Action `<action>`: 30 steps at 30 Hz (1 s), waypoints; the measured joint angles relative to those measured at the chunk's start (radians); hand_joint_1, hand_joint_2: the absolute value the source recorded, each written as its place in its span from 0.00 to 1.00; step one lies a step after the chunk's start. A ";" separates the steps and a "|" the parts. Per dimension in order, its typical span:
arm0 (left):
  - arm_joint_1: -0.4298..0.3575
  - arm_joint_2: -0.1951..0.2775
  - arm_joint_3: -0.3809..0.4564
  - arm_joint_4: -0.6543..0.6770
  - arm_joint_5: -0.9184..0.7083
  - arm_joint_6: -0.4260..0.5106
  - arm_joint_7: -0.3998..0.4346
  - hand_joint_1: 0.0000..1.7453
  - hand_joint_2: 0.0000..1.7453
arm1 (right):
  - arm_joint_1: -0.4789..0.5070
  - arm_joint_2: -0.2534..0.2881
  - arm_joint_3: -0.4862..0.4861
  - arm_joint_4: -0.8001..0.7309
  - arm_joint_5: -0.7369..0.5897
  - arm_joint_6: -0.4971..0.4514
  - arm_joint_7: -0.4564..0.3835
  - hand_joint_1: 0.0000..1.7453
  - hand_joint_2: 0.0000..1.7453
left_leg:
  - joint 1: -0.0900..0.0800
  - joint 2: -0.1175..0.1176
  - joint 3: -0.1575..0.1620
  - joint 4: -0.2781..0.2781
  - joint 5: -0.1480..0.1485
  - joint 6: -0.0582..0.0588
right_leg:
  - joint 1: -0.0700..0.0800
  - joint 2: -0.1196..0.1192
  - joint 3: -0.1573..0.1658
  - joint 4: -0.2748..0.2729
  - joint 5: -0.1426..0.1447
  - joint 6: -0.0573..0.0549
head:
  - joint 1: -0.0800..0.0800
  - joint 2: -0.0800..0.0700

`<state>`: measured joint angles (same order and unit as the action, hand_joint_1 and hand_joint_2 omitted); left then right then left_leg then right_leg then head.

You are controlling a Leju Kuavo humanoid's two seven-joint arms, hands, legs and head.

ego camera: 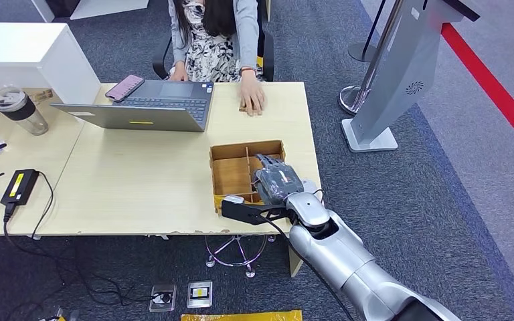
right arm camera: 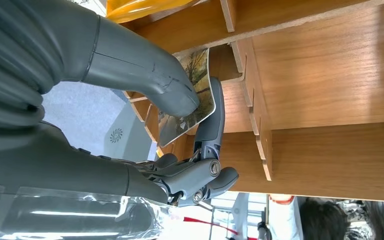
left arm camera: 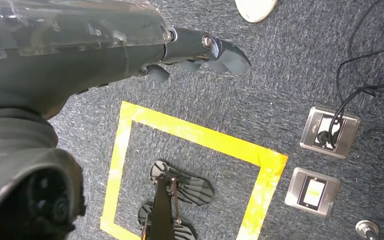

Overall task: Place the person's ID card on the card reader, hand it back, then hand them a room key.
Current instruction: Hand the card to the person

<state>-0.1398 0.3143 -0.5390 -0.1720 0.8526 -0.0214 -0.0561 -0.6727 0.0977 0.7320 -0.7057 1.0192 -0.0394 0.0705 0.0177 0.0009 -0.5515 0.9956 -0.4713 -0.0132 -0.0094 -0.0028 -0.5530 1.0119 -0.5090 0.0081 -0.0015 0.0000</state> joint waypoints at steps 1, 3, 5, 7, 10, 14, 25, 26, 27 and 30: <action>0.000 0.000 0.000 0.000 0.000 0.000 0.000 0.00 0.00 | 0.000 0.000 0.000 0.000 0.000 -0.005 0.000 1.00 1.00 | 0.000 0.000 0.000 0.000 0.000 0.000 | 0.000 0.000 0.000 0.000 0.000 0.000 | 0.000 0.000; 0.000 0.000 0.000 0.000 0.000 0.000 0.000 0.00 0.00 | -0.002 0.000 0.000 -0.001 0.000 -0.018 -0.001 1.00 1.00 | 0.000 0.000 0.000 0.000 0.000 0.000 | 0.000 0.000 0.000 0.000 0.000 0.000 | 0.000 0.000; 0.000 0.000 0.000 0.000 0.001 0.000 0.000 0.00 0.00 | -0.010 0.000 -0.001 -0.006 0.000 -0.030 -0.001 1.00 1.00 | 0.000 0.000 0.000 0.000 0.000 0.000 | 0.000 0.000 0.000 0.000 0.000 0.000 | 0.000 0.000; 0.000 0.000 -0.001 0.000 0.002 0.000 0.000 0.00 0.00 | -0.029 -0.001 -0.002 -0.018 0.002 -0.038 -0.001 1.00 1.00 | 0.000 0.000 0.000 0.000 0.000 0.000 | 0.000 0.000 0.000 0.000 0.000 0.000 | 0.000 0.000; 0.000 0.000 -0.006 0.000 0.002 0.000 0.000 0.00 0.00 | -0.072 -0.003 -0.007 -0.052 0.011 -0.039 -0.006 1.00 1.00 | 0.000 0.000 0.000 0.000 0.000 0.000 | 0.000 0.000 0.000 0.000 0.000 0.000 | 0.000 0.000; -0.001 0.000 -0.014 0.000 0.002 0.002 0.000 0.00 0.00 | -0.129 -0.004 -0.018 -0.105 0.023 -0.025 -0.011 1.00 1.00 | 0.000 0.000 0.000 0.000 0.001 -0.001 | 0.000 0.000 0.000 0.000 0.000 0.000 | 0.000 0.000; -0.010 -0.006 -0.028 0.000 -0.006 0.000 0.010 0.00 0.00 | -0.201 0.024 -0.039 -0.146 0.038 -0.062 -0.040 1.00 1.00 | 0.000 0.000 0.000 0.000 0.001 -0.001 | 0.000 0.000 0.000 0.000 0.000 0.000 | 0.000 0.000; -0.013 -0.007 -0.030 0.000 -0.008 0.000 0.012 0.00 0.00 | -0.210 0.029 -0.043 -0.140 0.033 -0.072 -0.049 1.00 1.00 | 0.000 0.000 0.000 0.000 0.001 -0.001 | 0.000 0.000 0.000 0.000 0.000 0.000 | 0.000 0.000; -0.015 -0.008 -0.033 0.000 -0.009 0.000 0.014 0.00 0.00 | -0.222 0.034 -0.046 -0.130 0.029 -0.083 -0.059 1.00 1.00 | 0.000 0.000 0.000 0.000 0.001 -0.001 | 0.000 0.000 0.000 0.000 0.000 0.000 | 0.000 0.000; -0.022 -0.010 -0.043 0.000 -0.011 -0.001 0.018 0.00 0.00 | -0.263 0.053 -0.051 -0.083 0.021 -0.108 -0.084 1.00 1.00 | 0.000 0.000 0.000 0.000 0.001 -0.001 | 0.000 0.000 0.000 0.000 0.001 0.000 | 0.000 0.000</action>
<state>-0.1618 0.3045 -0.5819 -0.1720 0.8413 -0.0220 -0.0383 -0.9356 0.1509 0.6812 -0.7889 1.0402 -0.1470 -0.0132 0.0179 0.0011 -0.5515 0.9957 -0.4704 -0.0139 -0.0092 -0.0023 -0.5532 1.0122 -0.5083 0.0077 -0.0015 0.0000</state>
